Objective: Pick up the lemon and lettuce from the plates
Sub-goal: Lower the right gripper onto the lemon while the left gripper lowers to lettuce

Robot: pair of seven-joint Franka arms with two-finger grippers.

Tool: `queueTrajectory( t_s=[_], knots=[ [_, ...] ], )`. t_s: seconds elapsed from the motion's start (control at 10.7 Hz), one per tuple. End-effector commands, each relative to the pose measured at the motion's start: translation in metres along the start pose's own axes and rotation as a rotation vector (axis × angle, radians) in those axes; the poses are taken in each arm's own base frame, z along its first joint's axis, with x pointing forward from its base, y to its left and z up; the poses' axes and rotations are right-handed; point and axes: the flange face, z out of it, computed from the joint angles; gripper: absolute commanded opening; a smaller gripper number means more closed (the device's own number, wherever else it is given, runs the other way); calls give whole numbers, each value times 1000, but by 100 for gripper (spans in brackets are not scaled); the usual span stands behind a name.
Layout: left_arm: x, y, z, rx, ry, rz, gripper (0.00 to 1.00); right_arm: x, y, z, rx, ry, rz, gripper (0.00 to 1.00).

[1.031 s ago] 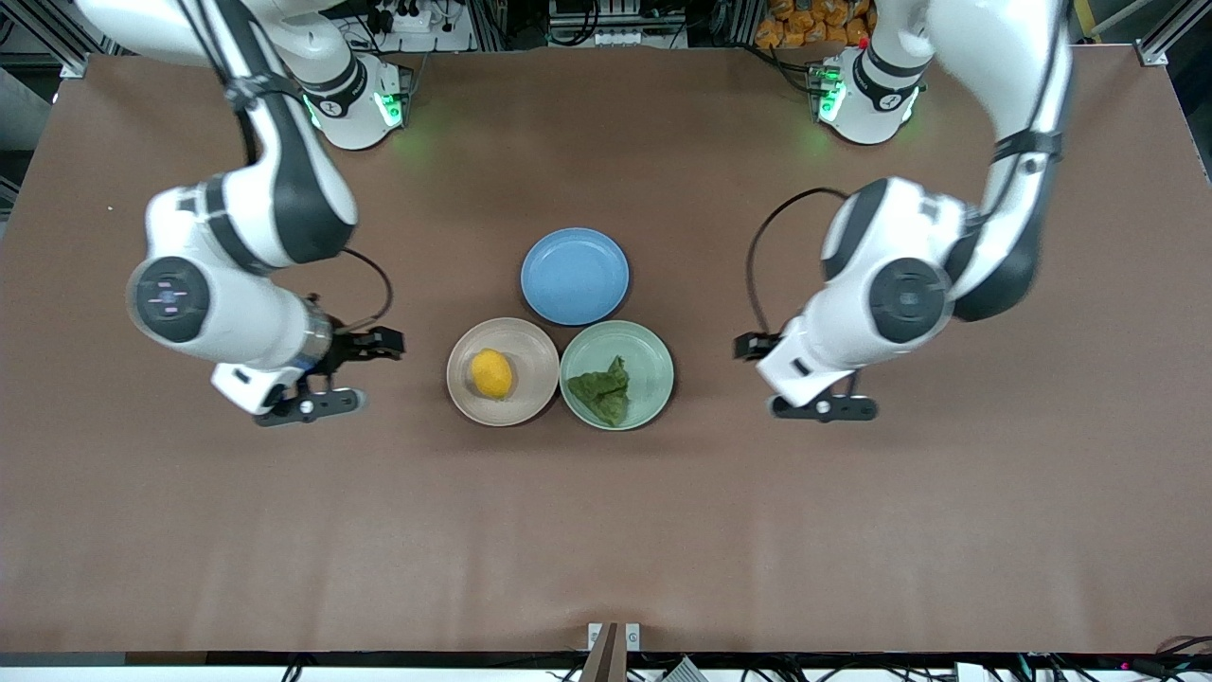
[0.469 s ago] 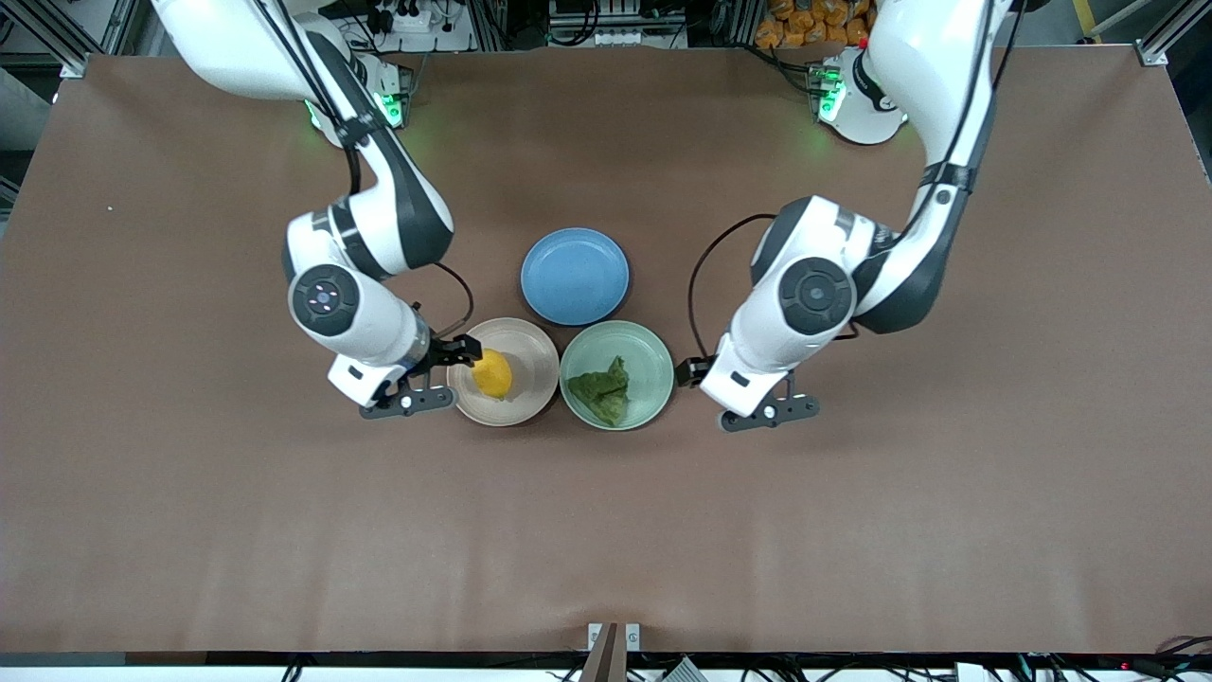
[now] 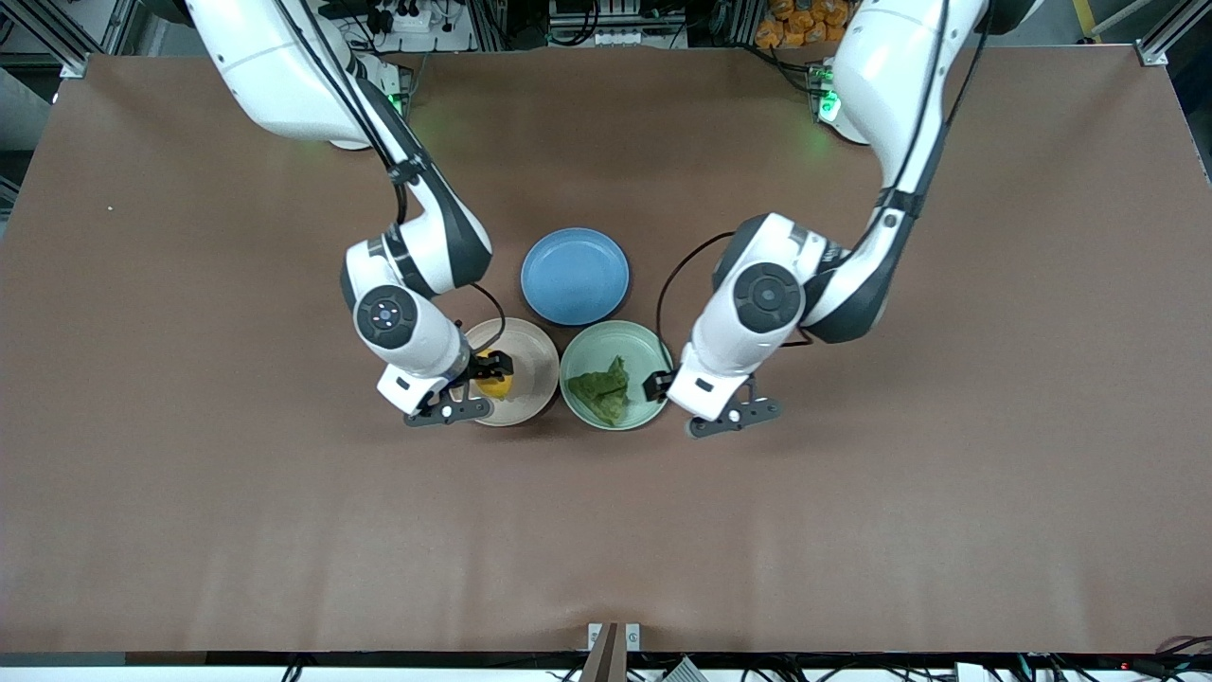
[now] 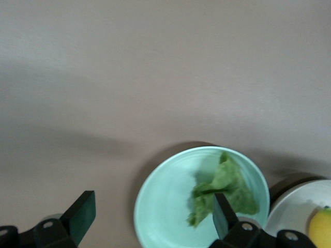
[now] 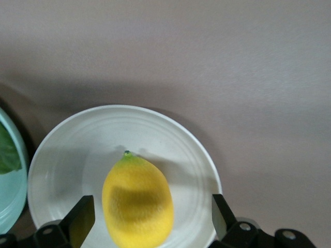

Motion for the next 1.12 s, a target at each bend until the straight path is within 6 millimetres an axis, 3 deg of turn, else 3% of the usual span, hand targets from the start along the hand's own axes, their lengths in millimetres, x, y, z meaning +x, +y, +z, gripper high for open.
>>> queueTrajectory(
  t_s=[0.0,0.19,0.38,0.66,0.75,0.84,1.03],
  knots=[
    [-10,26,31,-74,56,-57,100,-3,-7,26,-17,33,16,100],
    [-13,31,50,-106,81,-62,100,-11,-15,48,-17,49,17,100],
    [-35,49,80,-142,108,-121,100,-14,-21,52,-19,44,10,100],
    [-42,55,96,-177,130,-120,100,-19,-31,57,-33,43,29,100],
    [-46,56,105,-174,131,-115,100,-19,-30,58,-37,41,26,91],
    [-49,57,113,-182,135,-112,100,-19,-30,59,-52,44,9,73],
    [-62,62,129,-190,134,-143,100,-19,-28,60,-60,42,4,50]
  ],
)
